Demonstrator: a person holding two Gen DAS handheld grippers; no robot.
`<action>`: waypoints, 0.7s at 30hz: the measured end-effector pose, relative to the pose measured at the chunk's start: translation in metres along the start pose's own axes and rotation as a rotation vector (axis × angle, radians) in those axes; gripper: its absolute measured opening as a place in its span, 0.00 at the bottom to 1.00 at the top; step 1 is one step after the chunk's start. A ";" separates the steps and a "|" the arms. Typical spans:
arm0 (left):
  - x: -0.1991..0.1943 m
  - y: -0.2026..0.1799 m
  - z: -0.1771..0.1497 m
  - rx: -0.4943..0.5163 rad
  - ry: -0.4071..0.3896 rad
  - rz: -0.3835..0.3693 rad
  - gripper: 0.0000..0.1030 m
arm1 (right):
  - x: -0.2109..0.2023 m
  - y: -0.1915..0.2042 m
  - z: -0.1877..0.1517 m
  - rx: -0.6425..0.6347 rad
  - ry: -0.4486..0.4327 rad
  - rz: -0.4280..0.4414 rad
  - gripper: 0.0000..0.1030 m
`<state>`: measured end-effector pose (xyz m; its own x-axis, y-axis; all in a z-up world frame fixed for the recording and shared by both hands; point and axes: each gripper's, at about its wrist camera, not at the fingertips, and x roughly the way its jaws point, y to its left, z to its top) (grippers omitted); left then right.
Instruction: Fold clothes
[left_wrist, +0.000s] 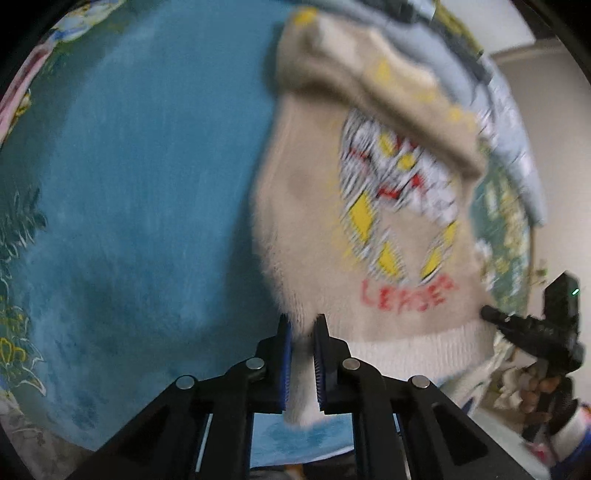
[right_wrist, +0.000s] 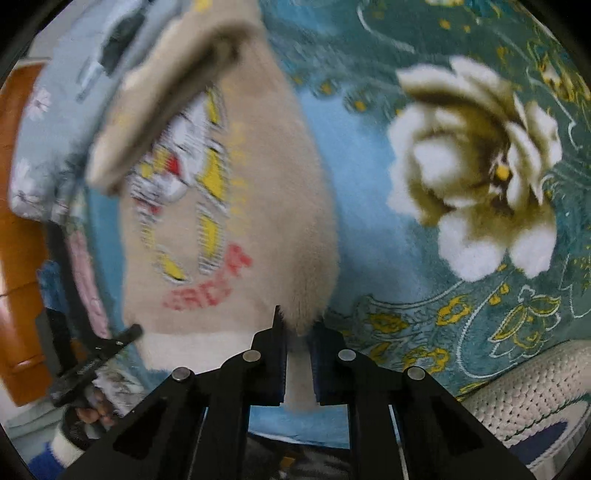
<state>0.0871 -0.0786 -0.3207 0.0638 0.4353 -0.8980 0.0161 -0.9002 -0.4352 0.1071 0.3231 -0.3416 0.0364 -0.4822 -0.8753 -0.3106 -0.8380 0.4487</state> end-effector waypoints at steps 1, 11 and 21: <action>-0.010 0.004 0.003 -0.008 -0.026 -0.020 0.11 | -0.009 0.002 0.003 0.003 -0.024 0.030 0.10; -0.054 -0.016 0.120 -0.088 -0.213 -0.151 0.11 | -0.073 0.050 0.088 -0.003 -0.190 0.227 0.10; -0.024 -0.020 0.231 -0.185 -0.198 -0.145 0.11 | -0.074 0.070 0.200 0.104 -0.190 0.263 0.10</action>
<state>-0.1447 -0.0681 -0.3054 -0.1478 0.5376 -0.8301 0.1930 -0.8075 -0.5574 -0.1074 0.3511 -0.2816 -0.2327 -0.6140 -0.7542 -0.3818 -0.6556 0.6515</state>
